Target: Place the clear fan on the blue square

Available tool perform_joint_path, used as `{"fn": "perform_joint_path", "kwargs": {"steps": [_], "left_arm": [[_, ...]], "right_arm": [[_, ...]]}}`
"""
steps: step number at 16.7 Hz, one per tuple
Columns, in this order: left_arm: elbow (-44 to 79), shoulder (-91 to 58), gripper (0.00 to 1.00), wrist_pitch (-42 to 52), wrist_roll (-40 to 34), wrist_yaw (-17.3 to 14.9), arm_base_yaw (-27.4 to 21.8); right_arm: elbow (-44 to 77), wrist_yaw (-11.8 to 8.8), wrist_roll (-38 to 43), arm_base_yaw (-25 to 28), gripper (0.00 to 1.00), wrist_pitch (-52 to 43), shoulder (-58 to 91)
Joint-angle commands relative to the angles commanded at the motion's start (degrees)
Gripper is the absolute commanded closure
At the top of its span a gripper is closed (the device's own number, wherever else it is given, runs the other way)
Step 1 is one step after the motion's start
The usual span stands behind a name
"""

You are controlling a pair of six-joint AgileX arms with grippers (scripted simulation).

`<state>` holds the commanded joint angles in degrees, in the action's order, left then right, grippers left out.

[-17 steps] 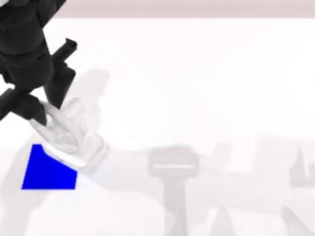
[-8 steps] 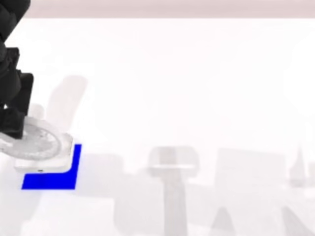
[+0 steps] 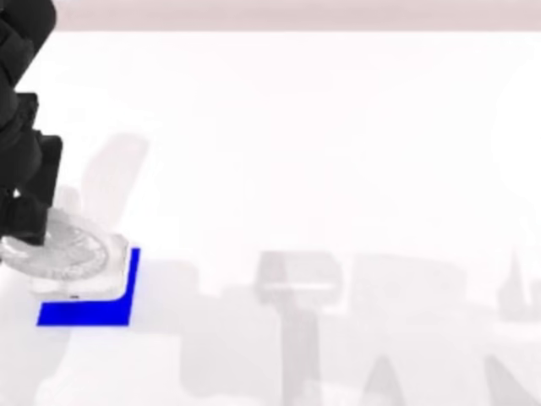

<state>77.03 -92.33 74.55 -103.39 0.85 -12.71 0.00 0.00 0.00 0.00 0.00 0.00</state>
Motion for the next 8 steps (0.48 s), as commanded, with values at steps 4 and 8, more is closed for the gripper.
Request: {"fn": "perform_joint_path", "kwargs": {"steps": [4, 8], "left_arm": [[-3.62, -0.47, 1.00, -3.86, 0.04, 0.03, 0.18], [-3.62, -0.47, 0.92, -3.86, 0.04, 0.03, 0.18]], "right_arm": [[0.00, 0.00, 0.00, 0.00, 0.00, 0.00, 0.00], [0.00, 0.00, 0.00, 0.00, 0.00, 0.00, 0.00]]}}
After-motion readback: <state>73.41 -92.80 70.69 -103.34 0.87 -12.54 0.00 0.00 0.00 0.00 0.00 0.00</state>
